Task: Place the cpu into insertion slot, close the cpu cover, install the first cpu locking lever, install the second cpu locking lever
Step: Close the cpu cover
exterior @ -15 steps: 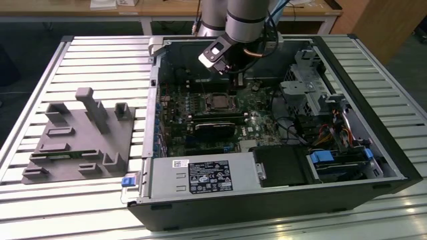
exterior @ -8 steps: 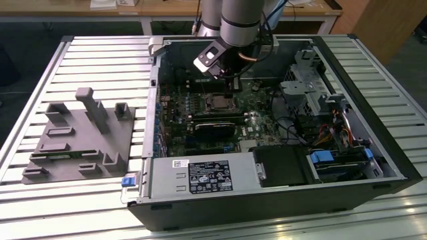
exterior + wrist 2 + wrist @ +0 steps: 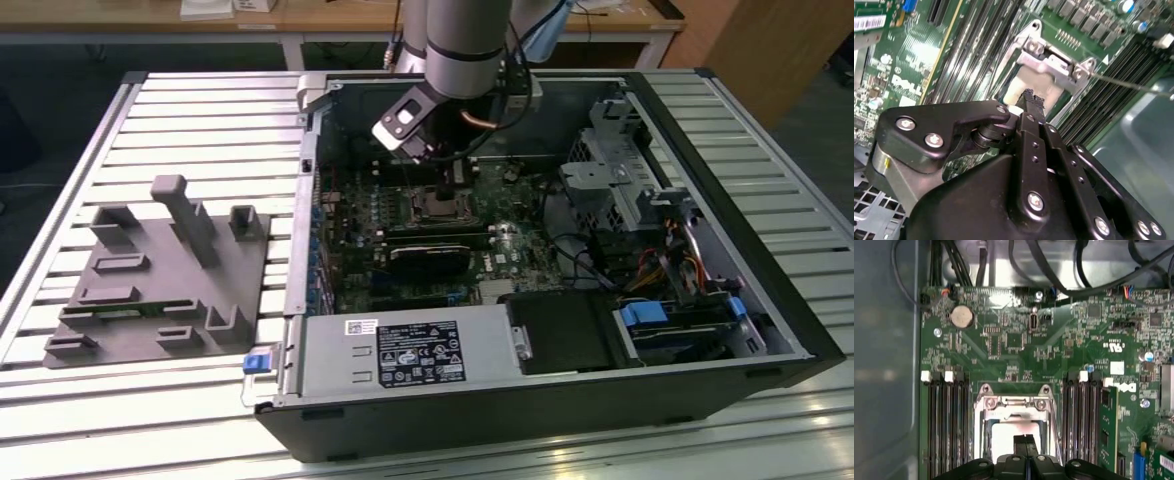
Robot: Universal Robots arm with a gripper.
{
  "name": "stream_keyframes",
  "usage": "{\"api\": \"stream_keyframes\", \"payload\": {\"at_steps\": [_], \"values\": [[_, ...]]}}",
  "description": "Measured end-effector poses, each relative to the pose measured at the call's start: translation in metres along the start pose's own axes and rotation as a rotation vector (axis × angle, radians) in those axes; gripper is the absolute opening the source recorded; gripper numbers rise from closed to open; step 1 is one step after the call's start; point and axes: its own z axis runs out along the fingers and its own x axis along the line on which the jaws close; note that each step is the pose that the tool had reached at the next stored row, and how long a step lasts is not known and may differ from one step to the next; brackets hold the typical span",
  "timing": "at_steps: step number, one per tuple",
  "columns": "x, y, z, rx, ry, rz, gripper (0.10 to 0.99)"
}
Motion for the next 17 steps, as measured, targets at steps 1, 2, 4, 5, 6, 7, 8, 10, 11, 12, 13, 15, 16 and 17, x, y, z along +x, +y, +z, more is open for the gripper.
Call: {"api": "stream_keyframes", "payload": {"at_steps": [1, 2, 4, 5, 6, 7, 8, 10, 11, 12, 13, 15, 16, 17], "values": [[0.0000, -0.0017, 0.0003, 0.000, 0.0002, -0.001, 0.106], [0.0000, -0.0034, 0.0006, -0.001, 0.0003, -0.002, 0.106], [0.0000, -0.0069, 0.0009, -0.001, 0.0004, -0.003, 0.106], [0.0000, -0.0087, 0.0011, -0.001, 0.0004, -0.004, 0.106], [-0.0001, -0.0103, 0.0011, -0.001, 0.0003, -0.004, 0.106], [-0.0001, -0.0116, 0.0012, -0.002, 0.0004, -0.004, 0.106], [-0.0001, -0.0119, 0.0011, -0.002, 0.0003, -0.005, 0.106], [-0.0001, -0.0119, 0.0011, -0.002, 0.0002, -0.005, 0.106], [-0.0001, -0.0119, 0.0012, -0.002, 0.0003, -0.005, 0.106], [-0.0001, -0.0120, 0.0012, -0.002, 0.0003, -0.009, 0.106], [-0.0001, -0.0120, 0.0012, -0.001, 0.0002, -0.025, 0.106], [-0.0001, -0.0120, 0.0013, 0.000, 0.0002, -0.062, 0.106], [-0.0001, -0.0120, 0.0013, 0.000, 0.0002, -0.080, 0.106], [-0.0001, -0.0120, 0.0014, 0.000, 0.0003, -0.098, 0.106]]}}
